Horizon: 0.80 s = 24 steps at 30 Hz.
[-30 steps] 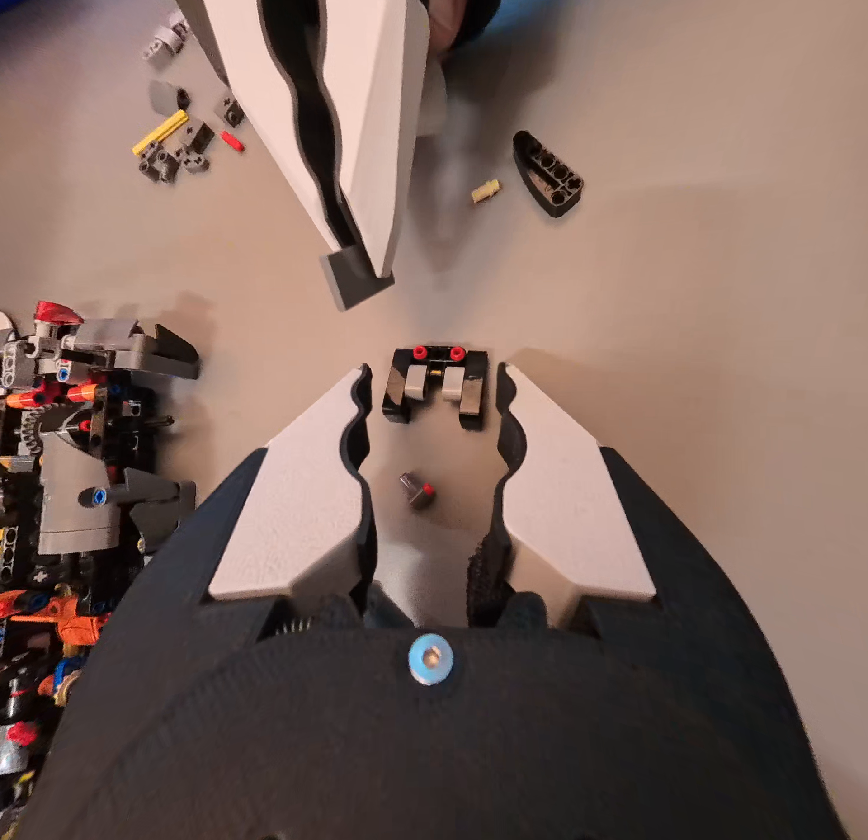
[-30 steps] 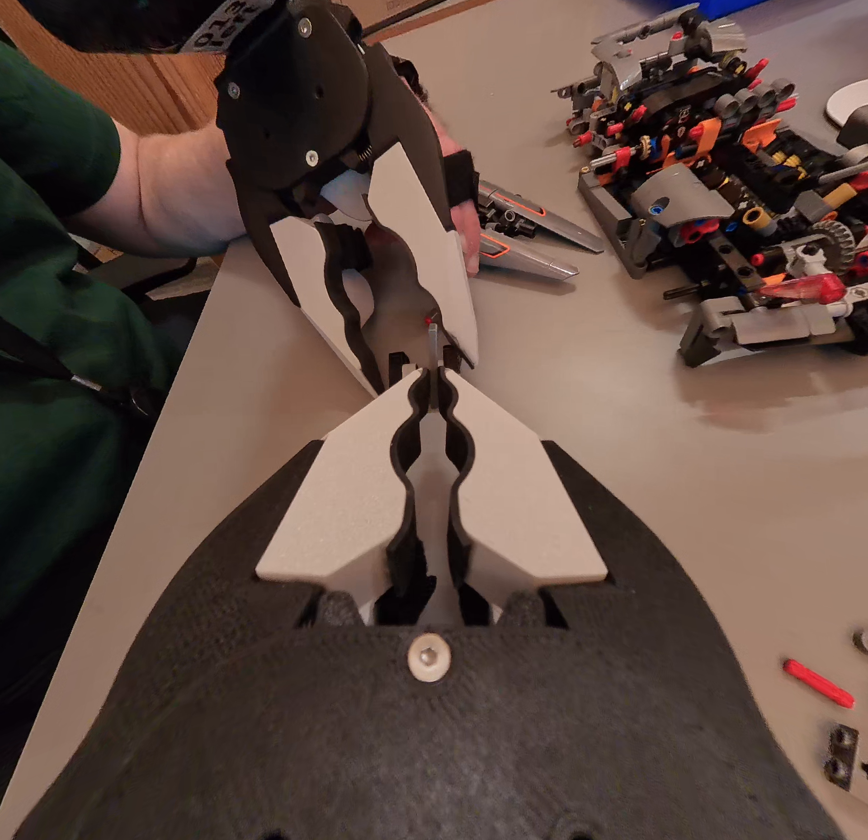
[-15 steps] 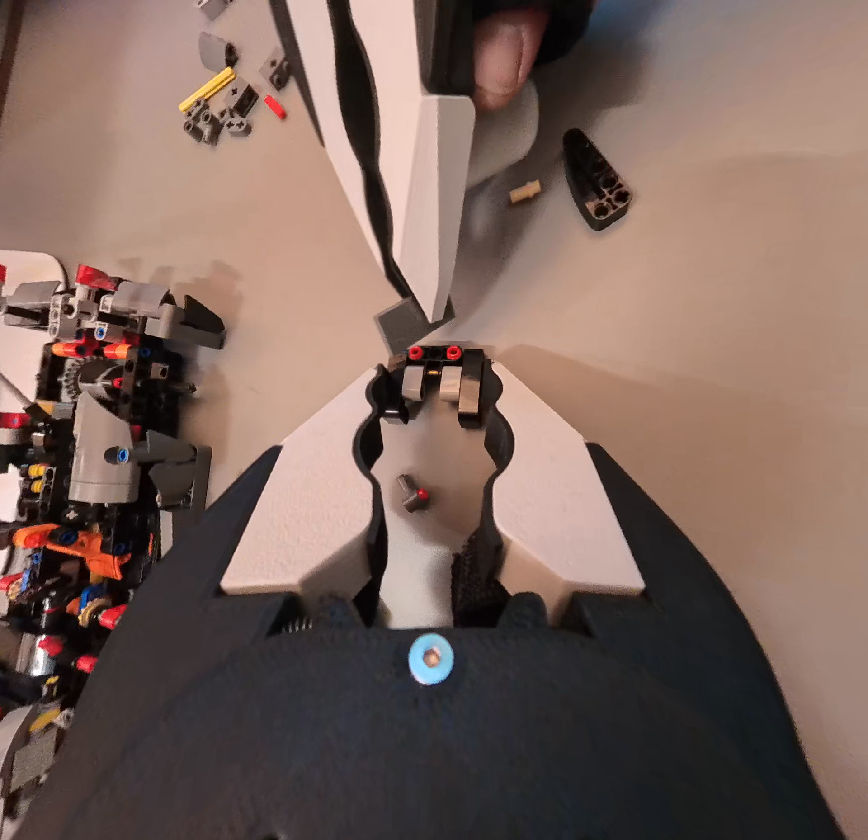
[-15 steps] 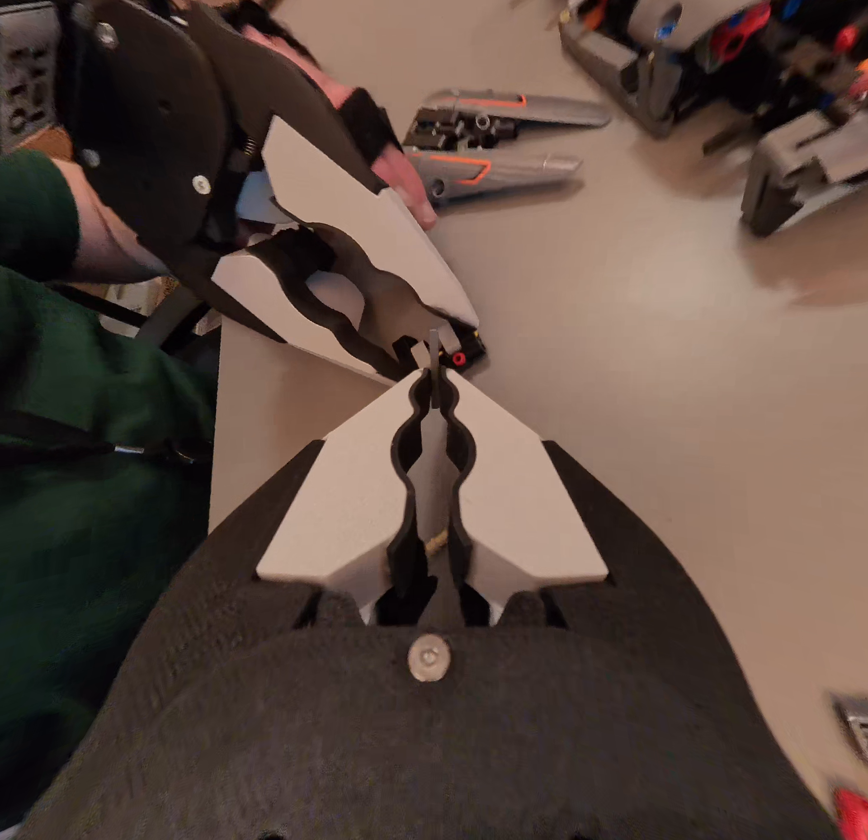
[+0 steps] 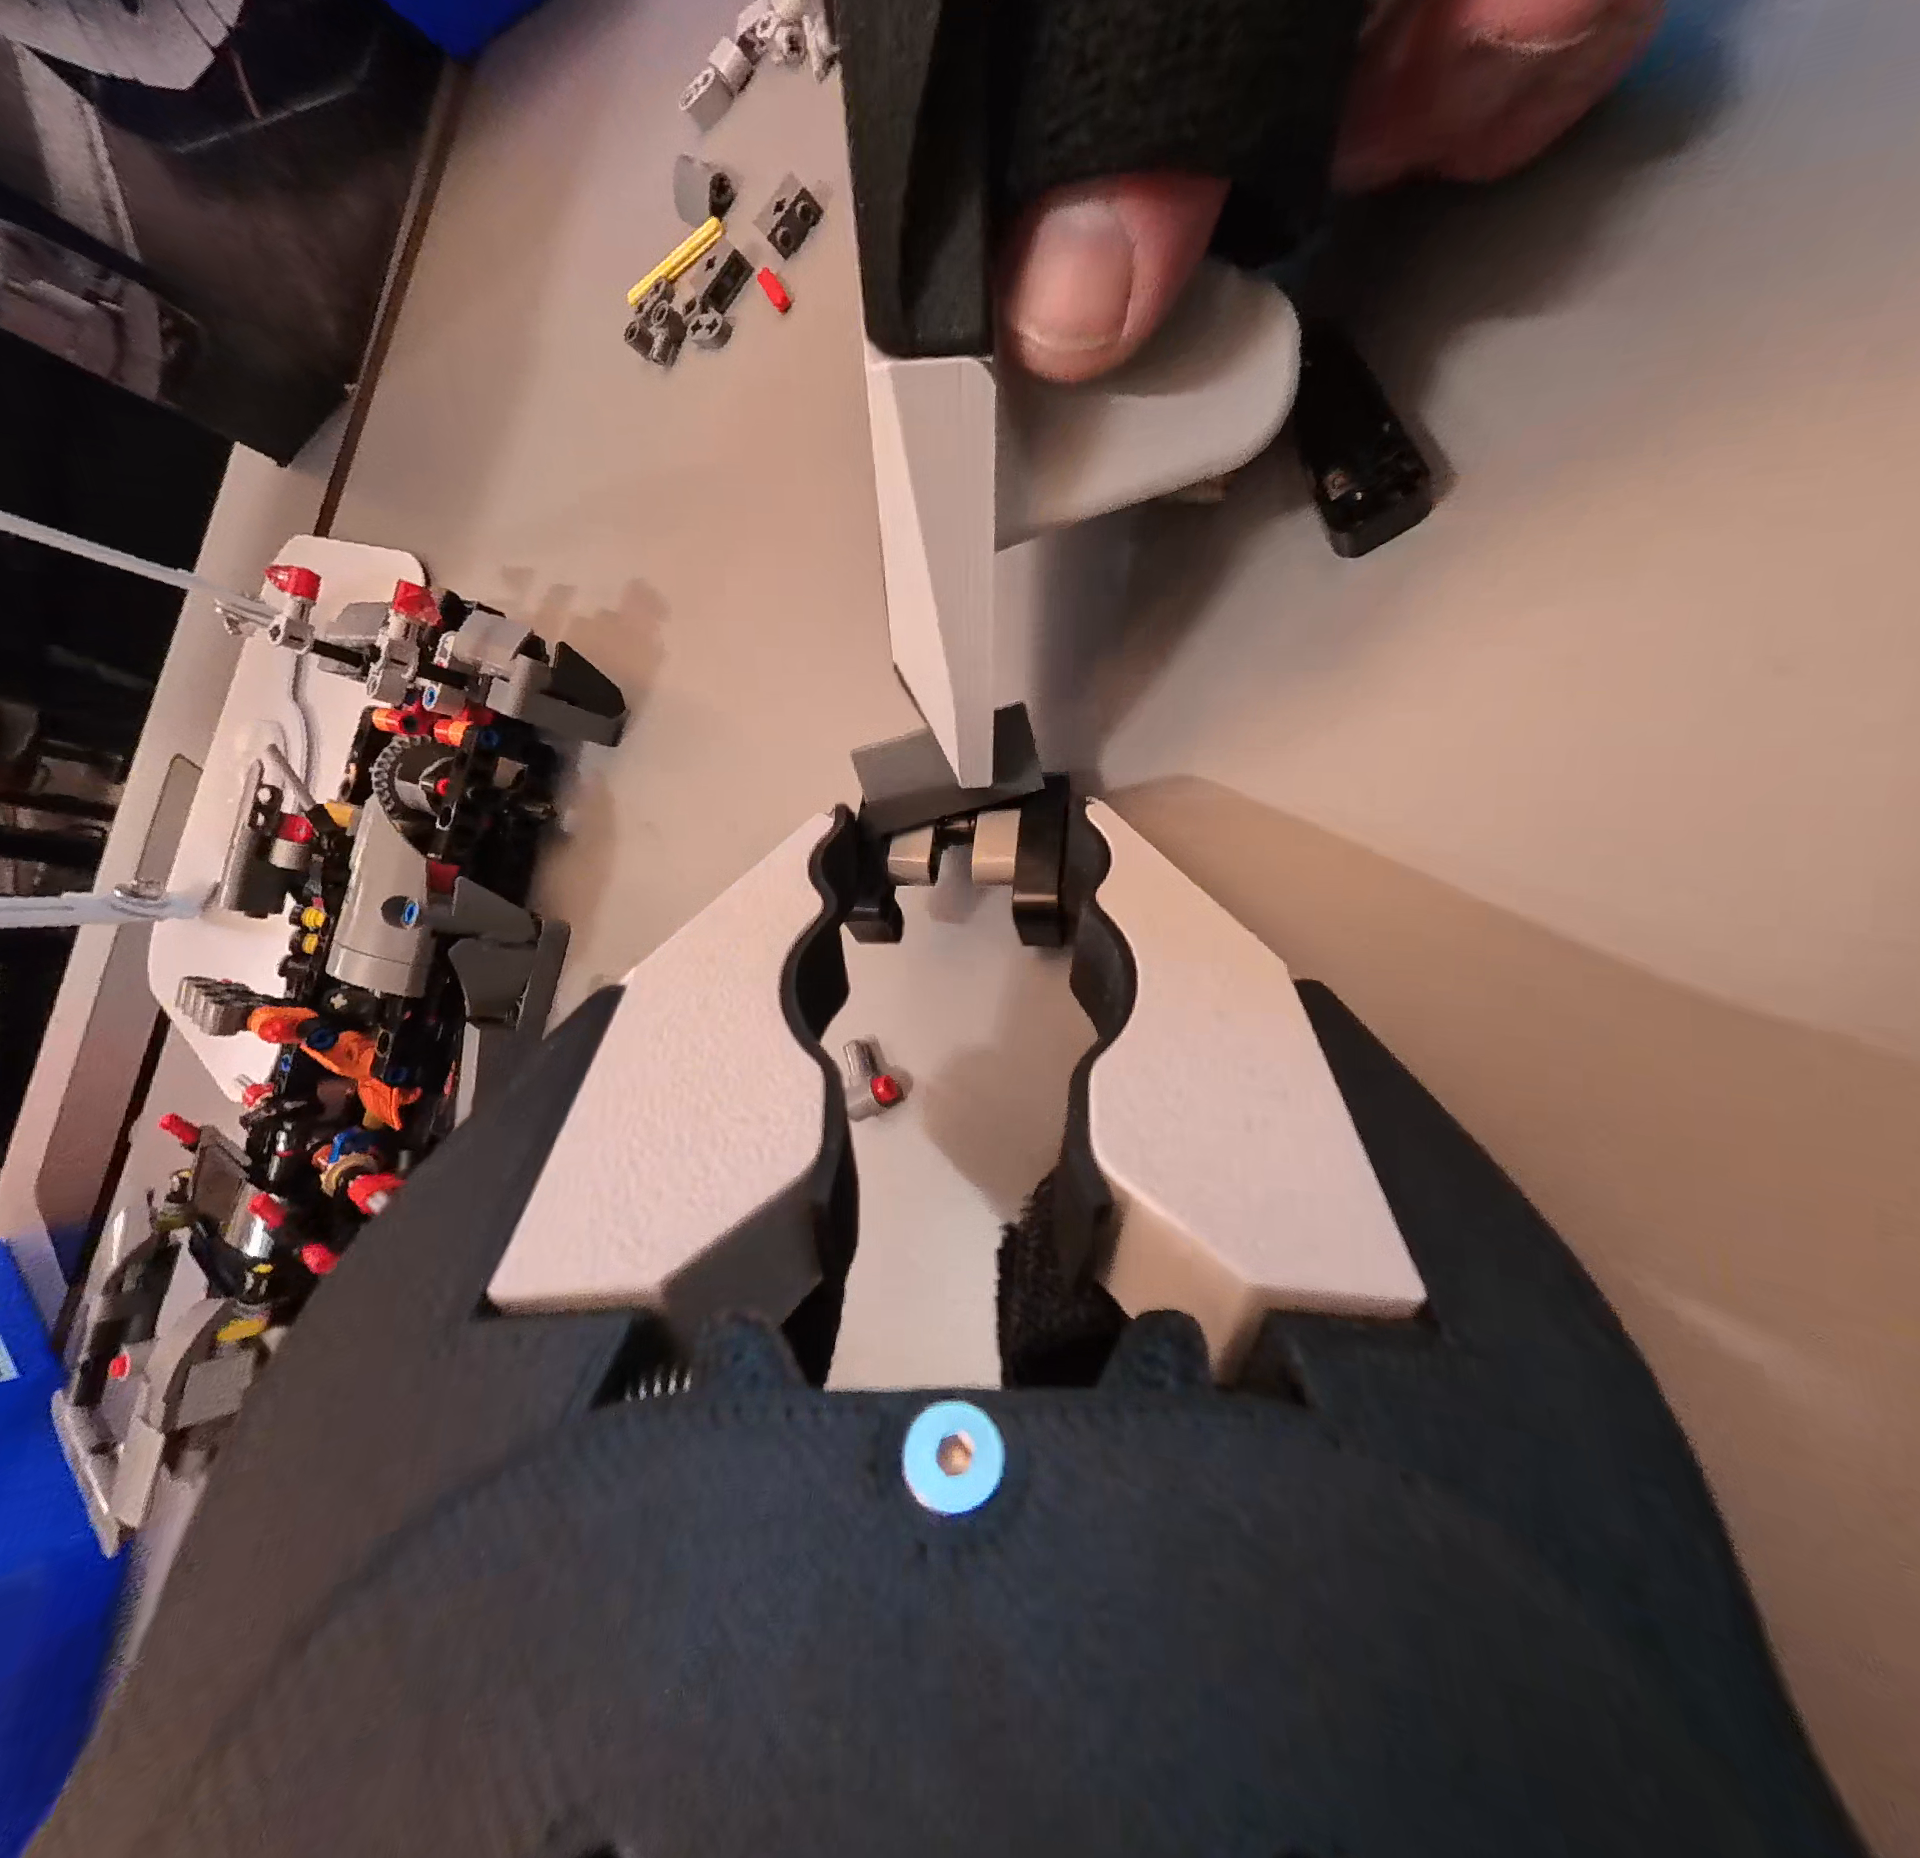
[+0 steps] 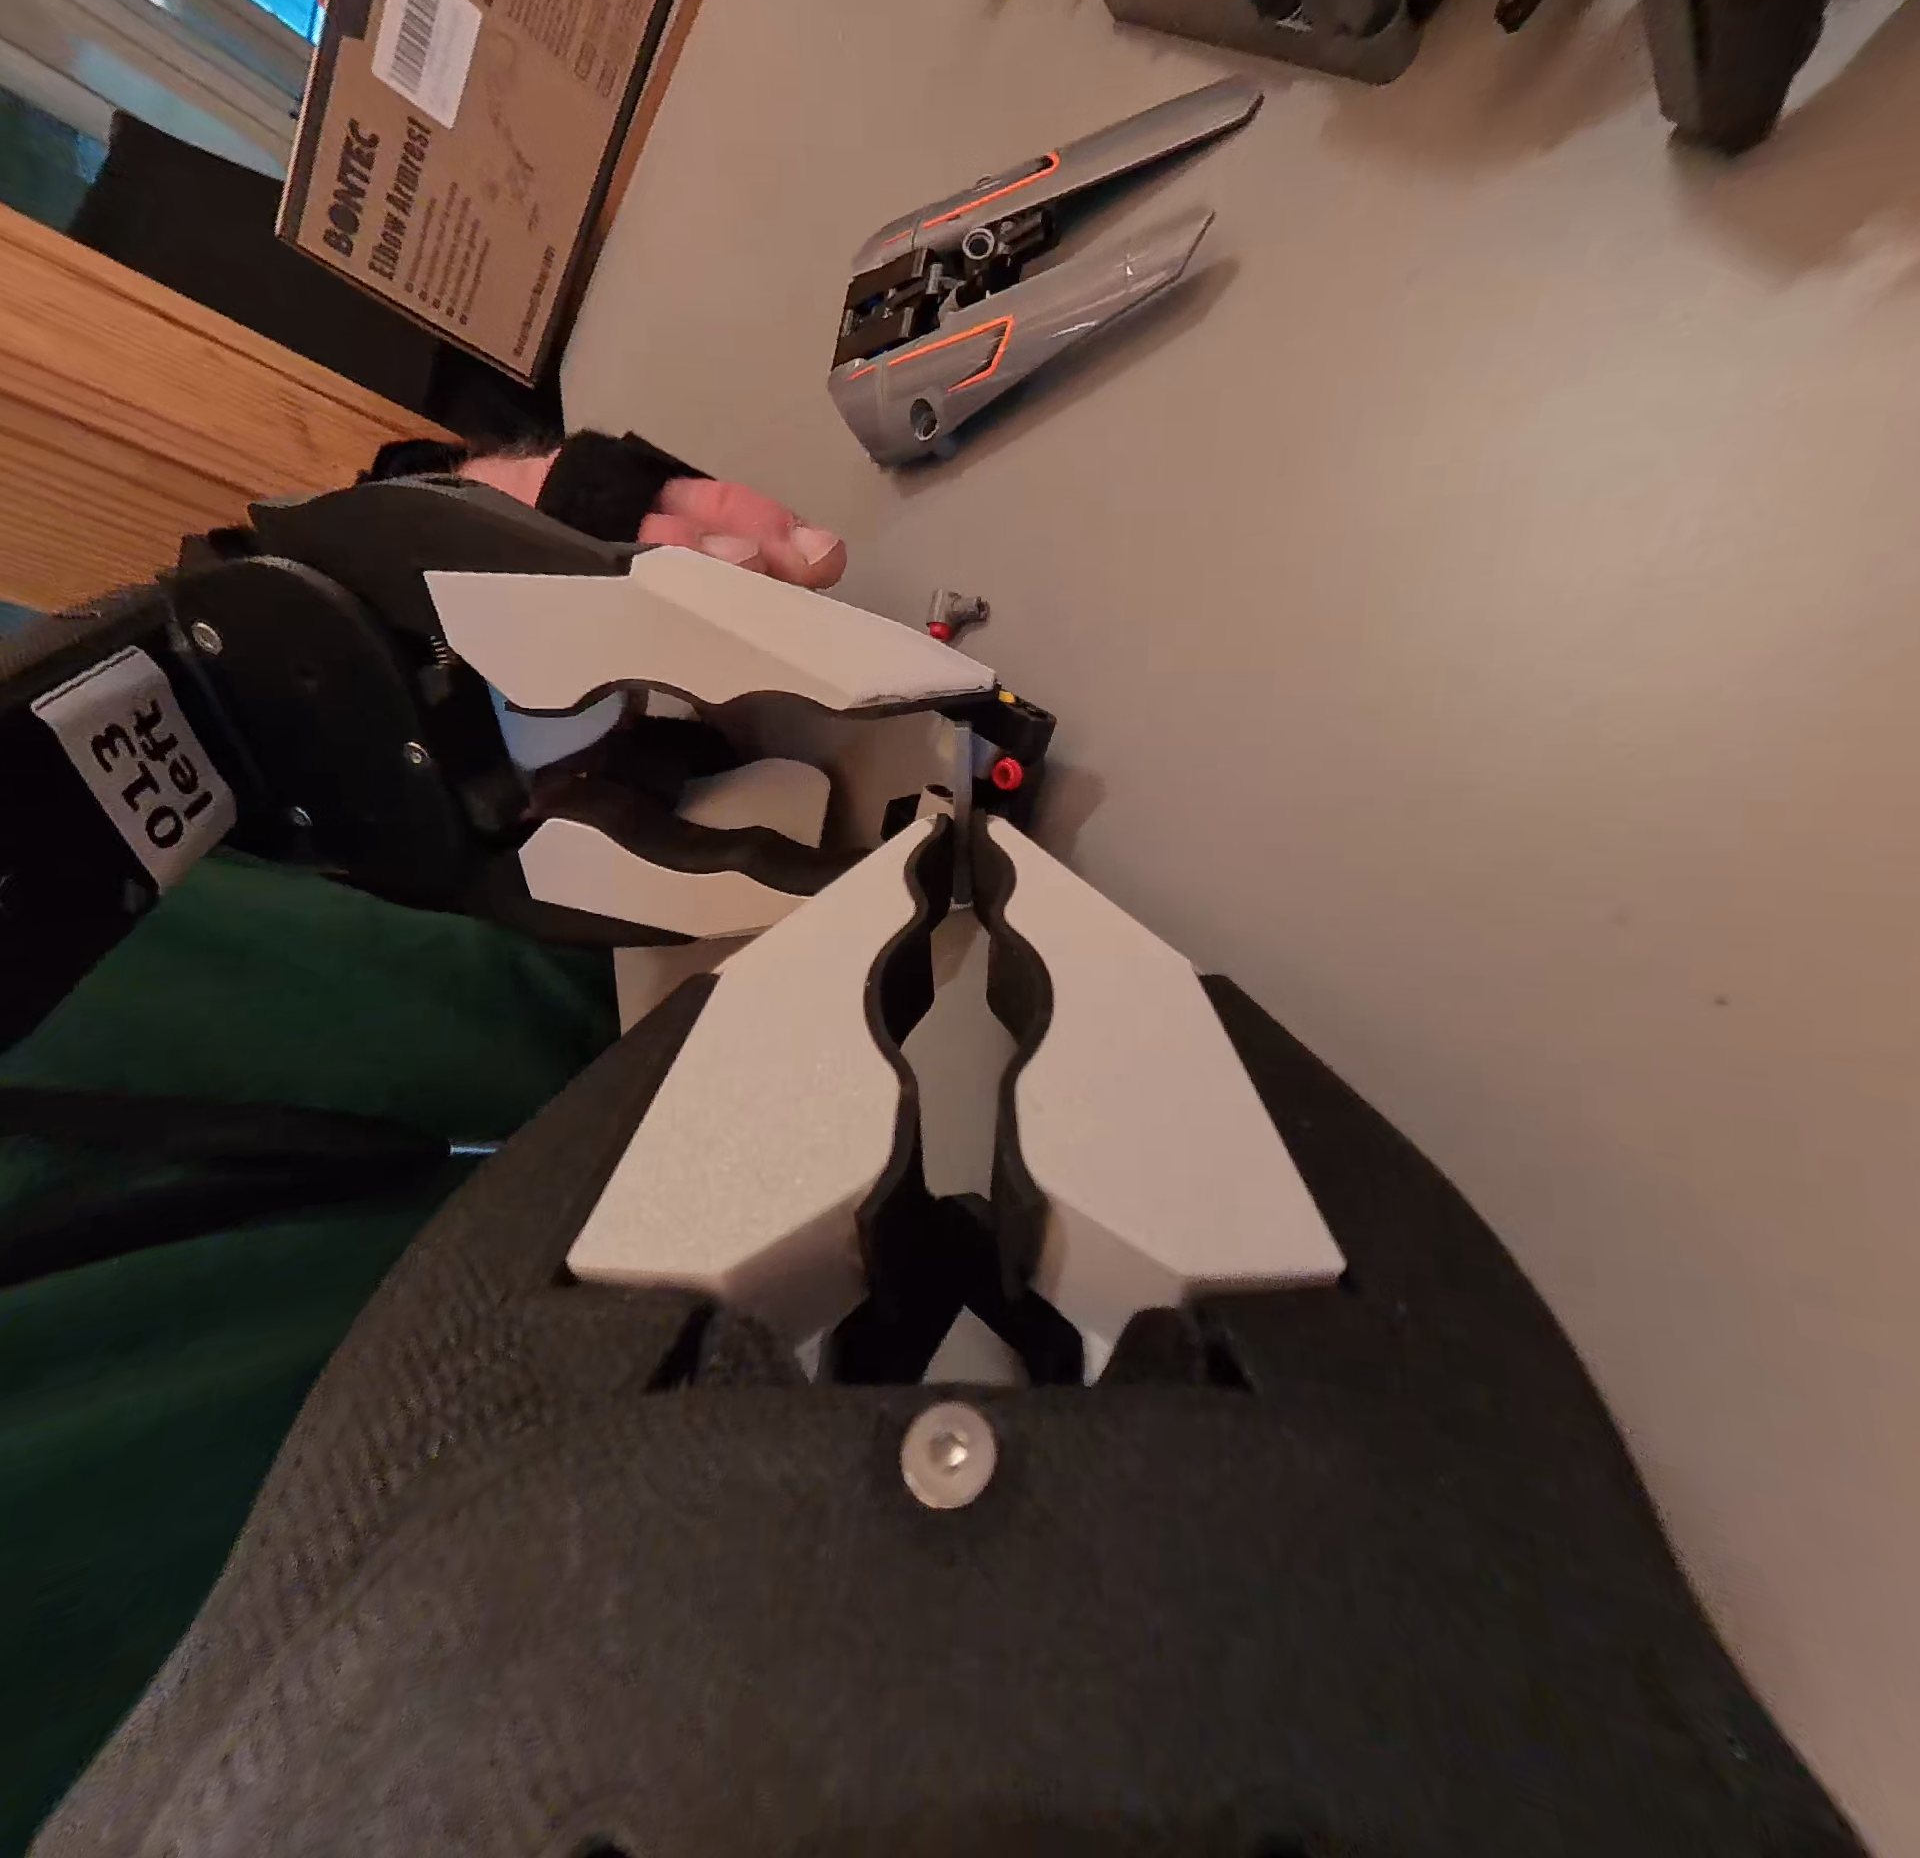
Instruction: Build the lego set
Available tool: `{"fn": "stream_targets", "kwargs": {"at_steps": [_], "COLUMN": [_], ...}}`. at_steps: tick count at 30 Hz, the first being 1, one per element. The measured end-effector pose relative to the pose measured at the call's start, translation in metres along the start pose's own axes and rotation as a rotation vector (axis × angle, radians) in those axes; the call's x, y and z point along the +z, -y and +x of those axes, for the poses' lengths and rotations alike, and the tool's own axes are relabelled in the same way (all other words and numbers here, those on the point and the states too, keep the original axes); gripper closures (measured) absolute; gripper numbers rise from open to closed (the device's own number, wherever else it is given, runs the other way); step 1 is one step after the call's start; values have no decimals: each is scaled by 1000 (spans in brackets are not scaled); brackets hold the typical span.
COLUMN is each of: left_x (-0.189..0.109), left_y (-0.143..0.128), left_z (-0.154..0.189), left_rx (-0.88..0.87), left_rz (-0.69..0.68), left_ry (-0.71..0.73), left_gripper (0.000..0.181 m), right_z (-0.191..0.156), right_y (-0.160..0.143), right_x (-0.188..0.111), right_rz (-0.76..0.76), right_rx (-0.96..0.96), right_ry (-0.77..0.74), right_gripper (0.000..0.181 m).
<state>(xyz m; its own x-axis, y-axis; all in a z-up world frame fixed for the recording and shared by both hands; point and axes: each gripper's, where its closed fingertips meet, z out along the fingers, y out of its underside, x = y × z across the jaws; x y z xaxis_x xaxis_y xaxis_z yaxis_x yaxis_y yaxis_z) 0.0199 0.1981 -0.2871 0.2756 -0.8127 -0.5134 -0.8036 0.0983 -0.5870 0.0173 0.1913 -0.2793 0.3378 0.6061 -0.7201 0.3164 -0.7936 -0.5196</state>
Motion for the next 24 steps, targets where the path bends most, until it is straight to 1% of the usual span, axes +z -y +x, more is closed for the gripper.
{"fn": "stream_targets", "kwargs": {"at_steps": [5, 12, 23, 24], "left_x": [0, 0, 1, 1], "left_y": [-2, -3, -2, -2], "left_z": [0, 1, 1, 1], "left_rx": [-83, -130, -156, -157], "left_rz": [-13, 3, 40, 40], "left_ry": [12, 13, -7, -7], "left_gripper": [143, 143, 143, 143], "right_z": [3, 5, 8, 8], "right_y": [0, 0, 3, 3], "right_x": [1, 2, 0, 0], "right_rz": [5, -4, 31, 27], "right_rx": [43, 104, 70, 69], "right_ry": [-8, 21, -34, -38], "right_gripper": [181, 181, 173, 175]}}
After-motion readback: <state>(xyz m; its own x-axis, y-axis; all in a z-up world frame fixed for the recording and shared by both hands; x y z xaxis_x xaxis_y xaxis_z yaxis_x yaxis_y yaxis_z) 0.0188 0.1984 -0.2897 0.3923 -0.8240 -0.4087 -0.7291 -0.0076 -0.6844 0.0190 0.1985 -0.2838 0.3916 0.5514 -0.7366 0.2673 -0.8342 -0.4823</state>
